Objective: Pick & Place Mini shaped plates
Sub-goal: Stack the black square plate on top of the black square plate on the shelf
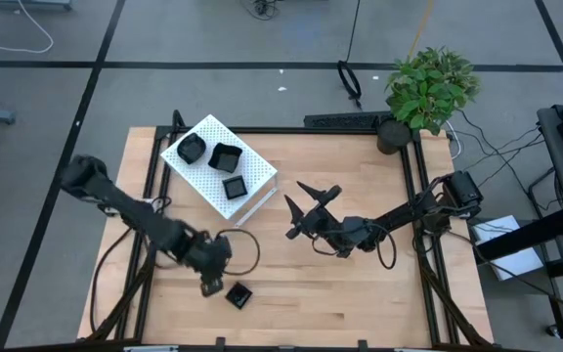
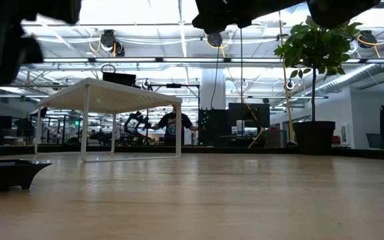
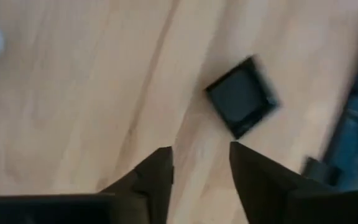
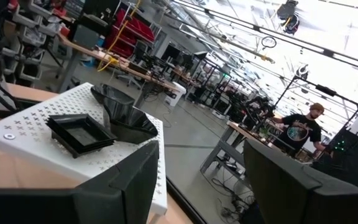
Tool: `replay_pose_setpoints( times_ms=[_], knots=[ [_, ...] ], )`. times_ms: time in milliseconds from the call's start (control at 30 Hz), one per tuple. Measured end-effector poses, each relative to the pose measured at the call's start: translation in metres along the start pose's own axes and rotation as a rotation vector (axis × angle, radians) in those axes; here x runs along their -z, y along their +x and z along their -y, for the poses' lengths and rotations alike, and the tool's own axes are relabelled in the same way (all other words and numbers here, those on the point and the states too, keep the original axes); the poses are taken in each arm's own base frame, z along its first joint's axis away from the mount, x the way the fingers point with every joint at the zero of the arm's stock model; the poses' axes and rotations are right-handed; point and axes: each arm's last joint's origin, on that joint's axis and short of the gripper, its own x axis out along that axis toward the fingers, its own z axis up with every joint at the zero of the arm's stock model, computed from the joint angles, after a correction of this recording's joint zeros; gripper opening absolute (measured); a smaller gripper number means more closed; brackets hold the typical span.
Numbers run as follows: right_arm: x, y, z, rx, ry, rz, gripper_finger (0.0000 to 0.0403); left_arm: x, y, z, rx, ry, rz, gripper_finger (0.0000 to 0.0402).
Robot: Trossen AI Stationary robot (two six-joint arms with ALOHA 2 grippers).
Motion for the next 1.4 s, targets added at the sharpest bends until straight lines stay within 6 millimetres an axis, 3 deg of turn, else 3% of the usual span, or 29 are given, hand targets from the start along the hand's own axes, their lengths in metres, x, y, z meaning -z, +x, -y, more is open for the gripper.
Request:
replay_pose_setpoints(
  times_ms=[167,367,467,733,900,1033,1167,1400],
  knots=[
    [0.000,0.000,0.000,0.000,0.005,0.002,0.0222,0.013,0.043,0.013,-0.109,-0.162,-0.068,0.0198],
    [0.000,0.000,0.000,0.000,0.025,0.003,0.0222,0.010,0.078,0.030,0.017,-0.148,-0.080,0.0201],
    [0.000,0.000,0.000,-0.001,0.025,0.003,0.0222,0.007,0.086,0.034,0.053,-0.129,-0.075,0.0194],
    [0.000,0.000,0.000,-0.001,0.025,0.003,0.0221,0.001,0.101,0.020,-0.039,-0.173,-0.100,0.0169],
    [0.000,0.000,0.000,-0.001,0.024,0.003,0.0221,0.001,0.102,0.020,-0.040,-0.154,-0.109,0.0138],
    [0.000,0.000,0.000,-0.001,0.025,0.003,0.0221,0.001,0.094,0.021,-0.010,-0.135,-0.117,0.0084],
    [0.000,0.000,0.000,-0.001,0.026,0.003,0.0221,0.000,0.075,0.025,0.048,-0.113,-0.095,0.0012],
    [0.000,0.000,0.000,-0.002,0.025,0.002,0.0222,0.002,0.026,0.027,0.077,-0.098,0.084,0.0005]
  ],
)
